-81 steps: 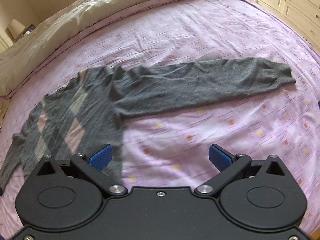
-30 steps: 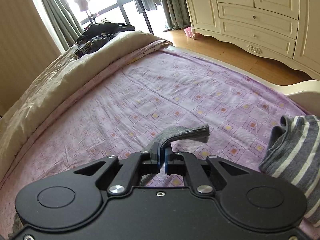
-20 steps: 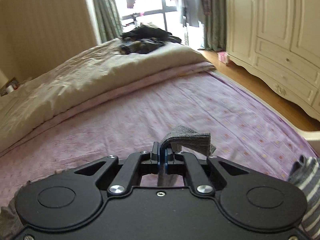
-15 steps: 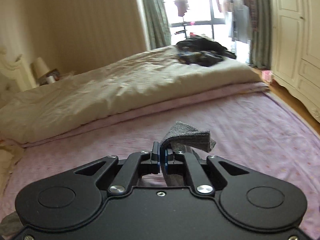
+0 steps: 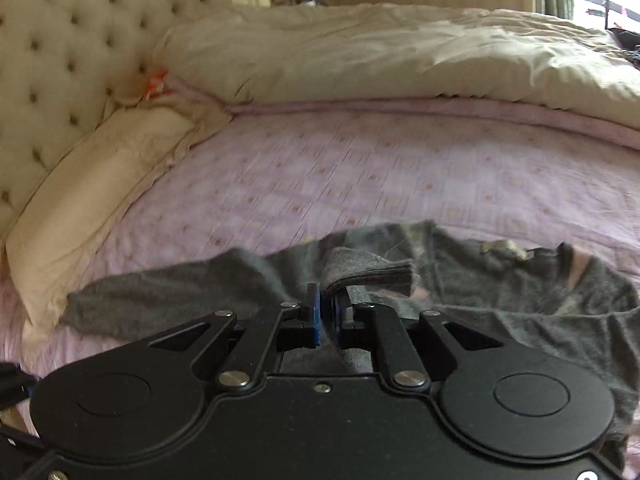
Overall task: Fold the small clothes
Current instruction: 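Lift the held sleeve with the right tool and carry it across the sweater body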
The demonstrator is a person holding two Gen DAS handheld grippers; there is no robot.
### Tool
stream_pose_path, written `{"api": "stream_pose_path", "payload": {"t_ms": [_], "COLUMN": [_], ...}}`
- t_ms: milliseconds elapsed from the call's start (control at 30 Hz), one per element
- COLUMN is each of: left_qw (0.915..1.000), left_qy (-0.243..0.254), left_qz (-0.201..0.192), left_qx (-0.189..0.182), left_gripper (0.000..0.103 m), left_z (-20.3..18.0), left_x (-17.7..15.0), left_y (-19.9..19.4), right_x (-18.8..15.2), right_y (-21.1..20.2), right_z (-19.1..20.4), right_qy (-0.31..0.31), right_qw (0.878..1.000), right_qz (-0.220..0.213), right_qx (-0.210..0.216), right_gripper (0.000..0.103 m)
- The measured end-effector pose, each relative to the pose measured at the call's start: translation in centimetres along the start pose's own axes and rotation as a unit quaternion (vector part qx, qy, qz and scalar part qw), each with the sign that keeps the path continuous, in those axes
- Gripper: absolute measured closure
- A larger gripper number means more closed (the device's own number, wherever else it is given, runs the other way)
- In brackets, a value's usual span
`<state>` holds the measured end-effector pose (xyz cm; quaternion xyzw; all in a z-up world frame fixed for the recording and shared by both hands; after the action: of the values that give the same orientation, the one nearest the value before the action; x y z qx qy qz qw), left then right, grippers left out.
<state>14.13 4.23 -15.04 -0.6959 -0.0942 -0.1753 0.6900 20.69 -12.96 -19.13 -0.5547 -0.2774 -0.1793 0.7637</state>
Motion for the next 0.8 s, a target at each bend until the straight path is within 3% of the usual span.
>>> {"api": "stream_pose_path", "payload": {"t_ms": [67, 100, 233, 533, 800], "left_qw": [1.0000, 1.0000, 1.0000, 0.9991, 0.9957], "left_qy": [-0.003, -0.005, -0.003, 0.034, 0.087], "left_qz": [0.001, 0.001, 0.002, -0.020, -0.029], "left_qx": [0.004, 0.006, 0.008, -0.017, -0.016], "left_gripper": [0.036, 0.036, 0.036, 0.036, 0.036], "left_z": [0.6, 0.9, 1.0, -2.6, -8.7], "left_x": [0.1, 0.1, 0.4, 3.1, 6.0], "left_y": [0.4, 0.6, 1.3, 3.0, 7.4], "right_x": [-1.4, -2.1, -3.8, -7.1, -8.6], "right_y": [0.7, 0.5, -1.8, -5.3, -4.9], "right_z": [1.0, 1.3, 0.1, -10.0, -14.2], "right_qy": [-0.013, -0.015, 0.003, 0.077, 0.114], "right_qw": [1.000, 1.000, 1.000, 0.990, 0.985], "right_qz": [0.020, 0.023, 0.027, 0.060, 0.068], "right_qx": [0.007, 0.009, -0.007, -0.099, -0.111], "right_gripper": [0.060, 0.053, 0.052, 0.052, 0.052]}}
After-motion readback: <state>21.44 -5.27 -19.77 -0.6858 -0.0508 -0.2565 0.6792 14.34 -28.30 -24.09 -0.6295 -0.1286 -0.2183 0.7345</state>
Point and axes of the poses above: each gripper's, at about its wrist camera, not at the fingertips, and y roughly the way its jaws point, z to its left, x to its top, the point moved 4 cm from there along y, roughly the way its jaws point
